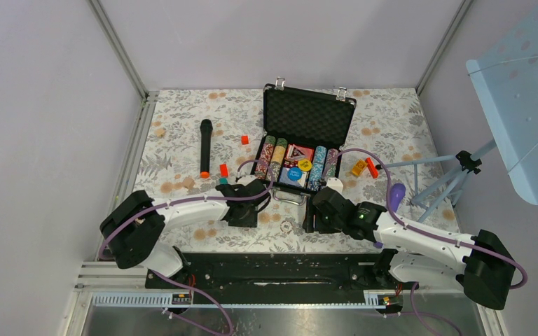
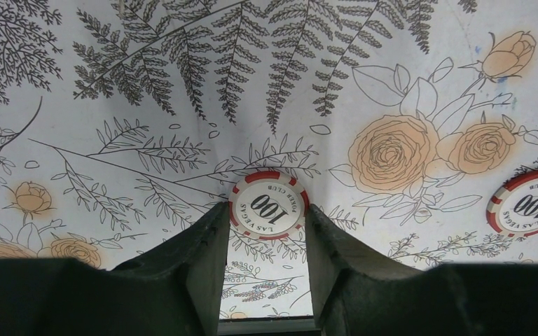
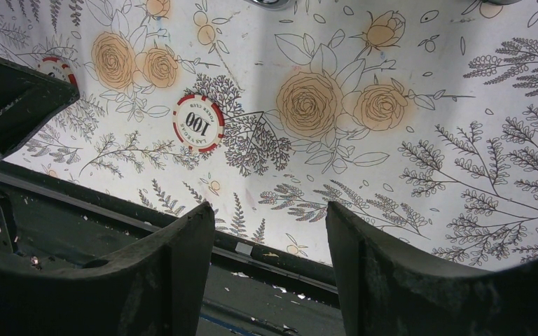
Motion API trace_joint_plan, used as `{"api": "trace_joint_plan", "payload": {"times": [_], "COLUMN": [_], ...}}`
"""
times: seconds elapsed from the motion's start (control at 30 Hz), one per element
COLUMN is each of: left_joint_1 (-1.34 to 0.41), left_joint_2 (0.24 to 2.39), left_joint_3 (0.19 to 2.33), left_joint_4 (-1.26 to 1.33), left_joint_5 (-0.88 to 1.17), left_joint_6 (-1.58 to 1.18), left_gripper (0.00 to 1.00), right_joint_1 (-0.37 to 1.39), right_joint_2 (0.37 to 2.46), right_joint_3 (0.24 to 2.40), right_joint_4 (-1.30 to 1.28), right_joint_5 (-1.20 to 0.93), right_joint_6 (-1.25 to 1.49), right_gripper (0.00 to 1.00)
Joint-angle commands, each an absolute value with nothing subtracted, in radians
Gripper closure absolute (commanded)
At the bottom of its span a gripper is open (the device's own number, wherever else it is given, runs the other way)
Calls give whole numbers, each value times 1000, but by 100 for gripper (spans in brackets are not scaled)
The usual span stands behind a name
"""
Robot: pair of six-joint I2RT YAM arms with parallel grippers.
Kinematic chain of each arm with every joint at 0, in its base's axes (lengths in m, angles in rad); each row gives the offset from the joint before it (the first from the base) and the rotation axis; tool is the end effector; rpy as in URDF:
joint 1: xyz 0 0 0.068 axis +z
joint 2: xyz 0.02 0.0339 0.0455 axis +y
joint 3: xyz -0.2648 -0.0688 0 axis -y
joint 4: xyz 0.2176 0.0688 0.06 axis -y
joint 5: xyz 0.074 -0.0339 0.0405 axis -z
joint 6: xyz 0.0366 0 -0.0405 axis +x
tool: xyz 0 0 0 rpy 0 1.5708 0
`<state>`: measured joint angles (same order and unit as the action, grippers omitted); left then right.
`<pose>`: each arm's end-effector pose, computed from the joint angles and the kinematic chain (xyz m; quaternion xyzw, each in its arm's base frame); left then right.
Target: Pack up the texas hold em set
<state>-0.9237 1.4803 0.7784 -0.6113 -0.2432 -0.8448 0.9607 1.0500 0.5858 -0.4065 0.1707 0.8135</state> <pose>0.1450 -0.1773 0.1766 0.0233 0.9842 -0.0224 0.1739 0.1086 0.1445 0.2152 -0.0397 0.9356 0.2143 0.2779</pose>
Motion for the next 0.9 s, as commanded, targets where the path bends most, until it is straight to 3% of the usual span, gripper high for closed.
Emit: {"api": "trace_joint_plan", "payload": {"times": [0.0, 0.7, 0.8, 0.87], "left_joint_1": [-921, -921, -920, -922], "left_joint_2": [1484, 1447, 1450, 1449], "left_joint_3": [775, 881, 877, 871], "left_joint_4": [-575, -637, -634, -623], "left_joint_5": [-230, -237, -229, -215], "left_joint_6": [-849, -818, -818, -818], "left_gripper": [67, 68, 61, 49], "right_joint_1": [951, 948, 947, 947], "right_joint_2": [1038, 1040, 1040, 1042], "right_joint_3": [604, 609, 608, 607], "right_joint_4": [-401, -401, -401, -402], "right_joint_5": [177, 171, 170, 170], "right_joint_6": [824, 819, 819, 819], "right_gripper": [34, 34, 34, 34]}}
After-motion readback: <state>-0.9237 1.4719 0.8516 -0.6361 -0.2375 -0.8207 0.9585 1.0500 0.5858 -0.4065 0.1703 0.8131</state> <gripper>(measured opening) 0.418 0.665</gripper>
